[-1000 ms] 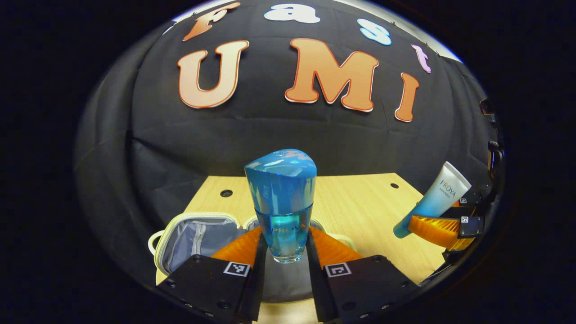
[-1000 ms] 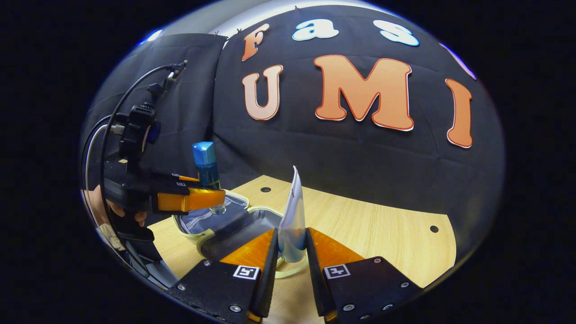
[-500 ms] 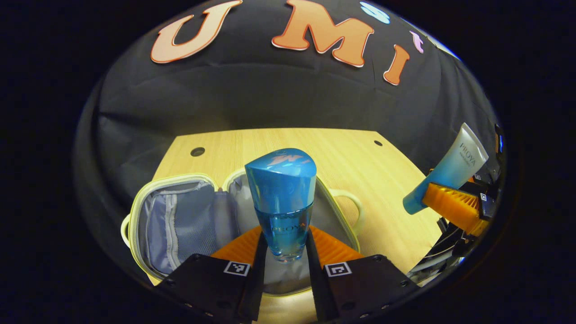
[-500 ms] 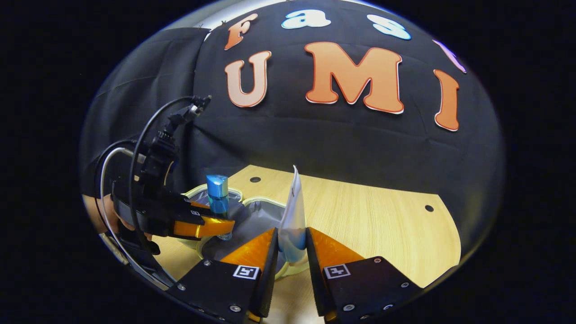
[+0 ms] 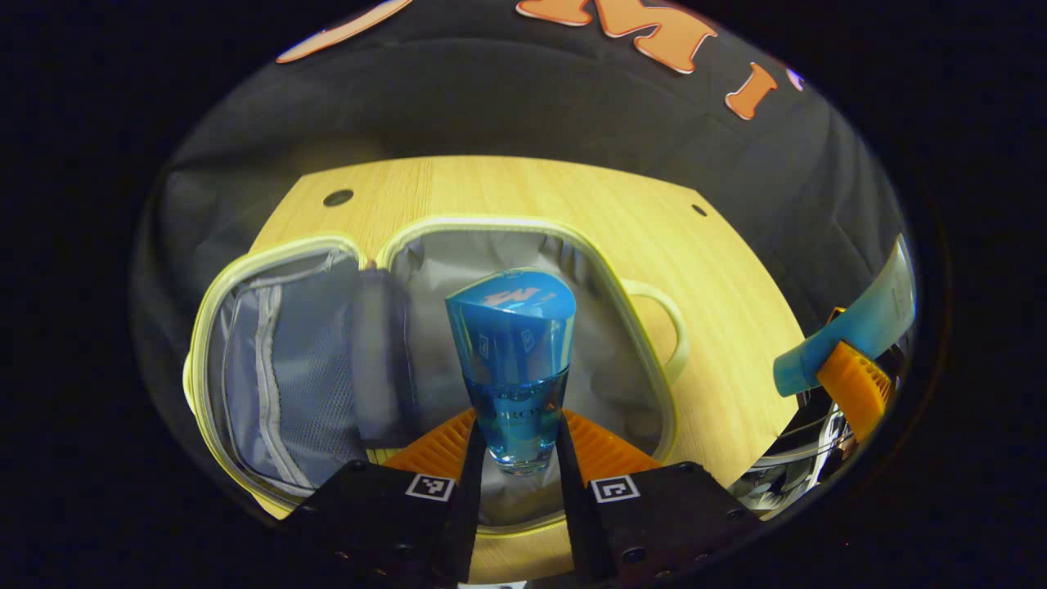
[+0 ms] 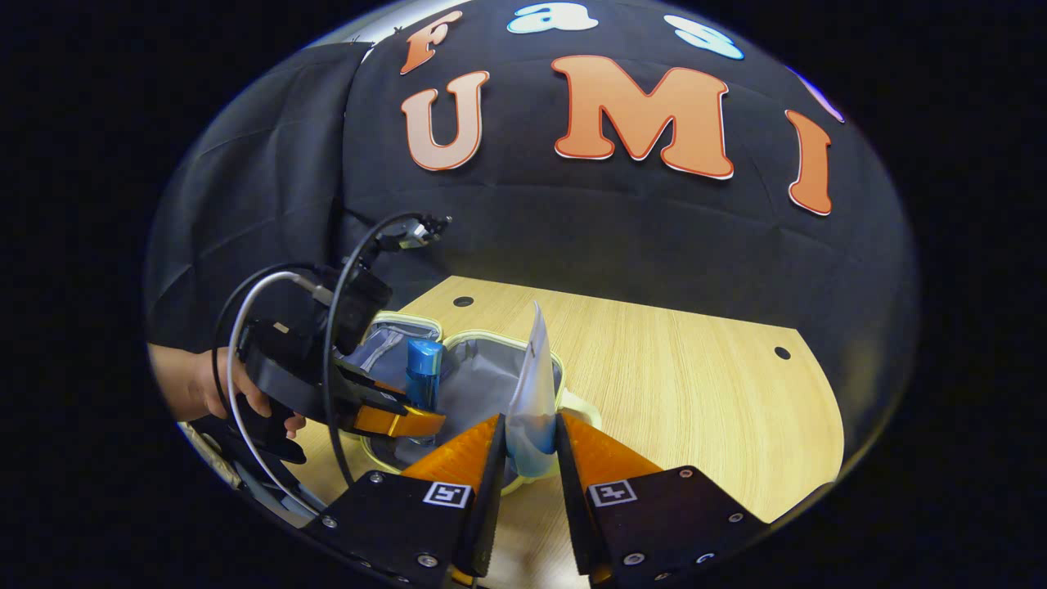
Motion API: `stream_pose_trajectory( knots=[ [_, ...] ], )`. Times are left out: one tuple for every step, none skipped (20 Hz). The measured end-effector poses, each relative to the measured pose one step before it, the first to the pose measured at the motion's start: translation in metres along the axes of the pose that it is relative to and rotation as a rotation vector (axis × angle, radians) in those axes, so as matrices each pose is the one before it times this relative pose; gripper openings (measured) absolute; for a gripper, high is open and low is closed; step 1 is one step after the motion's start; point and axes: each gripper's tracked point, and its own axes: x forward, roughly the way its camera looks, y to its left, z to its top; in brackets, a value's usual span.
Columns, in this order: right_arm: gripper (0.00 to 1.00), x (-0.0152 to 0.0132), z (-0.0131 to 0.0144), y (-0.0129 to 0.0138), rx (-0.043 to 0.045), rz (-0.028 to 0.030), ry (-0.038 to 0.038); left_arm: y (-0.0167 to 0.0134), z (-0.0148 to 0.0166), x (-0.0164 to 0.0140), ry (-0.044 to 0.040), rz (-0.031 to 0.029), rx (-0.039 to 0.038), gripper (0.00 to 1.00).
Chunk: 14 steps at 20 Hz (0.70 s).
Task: First open the suitcase, pack the skin care products into it, and then close the suitcase.
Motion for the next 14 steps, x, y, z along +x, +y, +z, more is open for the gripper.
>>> stream_pose_trajectory(
  knots=[
    [0.38, 0.00354, -0.00166, -0.0002, 0.00266, 0.0107, 0.0105, 0.00115, -0.00365, 0.00067, 0.02269, 0.01636, -0.00811, 0.46],
    [0.38, 0.0032, -0.00325, 0.0009, 0.00443, 0.00815, 0.00668, 0.00231, -0.002, 0.00198, 0.02013, 0.01853, -0.00865, 0.46],
    [0.39, 0.00462, -0.00037, 0.0004, 0.00404, 0.01386, 0.00591, 0.00366, -0.00264, 0.00322, 0.01811, 0.01573, -0.01117, 0.46],
    [0.38, 0.00347, -0.00145, 0.00101, 0.00224, 0.01124, 0.00662, 0.00201, -0.00137, 0.00453, 0.01348, 0.00995, -0.01702, 0.46],
    [0.38, 0.00499, 0.00082, -0.00019, -0.00078, 0.01025, 0.00199, 0.0014, -0.00259, 0.00478, 0.01579, 0.0116, -0.01378, 0.46],
    [0.38, 0.00389, -0.00017, 0.00027, 0.00027, 0.00864, 0.0041, 0.00224, -0.00076, 0.00333, 0.01089, 0.01475, -0.00987, 0.46],
    [0.39, 0.00415, -0.00088, -0.0005, 0.00392, 0.01095, 0.0044, 0.00283, 0.00049, 0.00518, 0.00634, 0.0155, -0.00574, 0.47],
    [0.38, 0.00213, -0.00232, 0.00033, 0.00492, 0.0124, 0.00653, 0.0021, 0.00027, 0.0044, 0.00962, 0.016, -0.00624, 0.44],
    [0.39, 0.00255, -0.00132, -0.0007, 0.0055, 0.01153, 0.00577, 0.00175, 0.00181, 0.00619, 0.00465, 0.01441, -0.00511, 0.46],
    [0.39, 0.00251, -0.00115, -0.00046, 0.01145, 0.01645, 0.01137, -0.00027, 0.00563, 0.00362, -0.01901, 0.00357, -0.00455, 0.46],
    [0.39, 0.00263, -0.0021, -0.00031, 0.01646, 0.01347, 0.00753, 0.0009, 0.00035, 0.00561, 0.01321, 0.00954, -0.00046, 0.47],
    [0.39, 0.00279, -0.00114, -0.00154, 0.02007, 0.01485, 0.00763, 0.00046, 0.00053, 0.00548, 0.01235, 0.01031, -0.00054, 0.46],
    [0.34, 0.00204, -0.00146, -0.00206, 0.01751, 0.00702, 0.00872, -0.00124, -0.00232, 0.00583, 0.01361, 0.00523, -0.00559, 0.46],
    [0.39, 0.00304, -0.00158, -0.00328, 0.0125, 0.00426, 0.00997, -0.00154, -0.00213, 0.00429, 0.01754, -0.00113, -0.01342, 0.46]
  ],
)
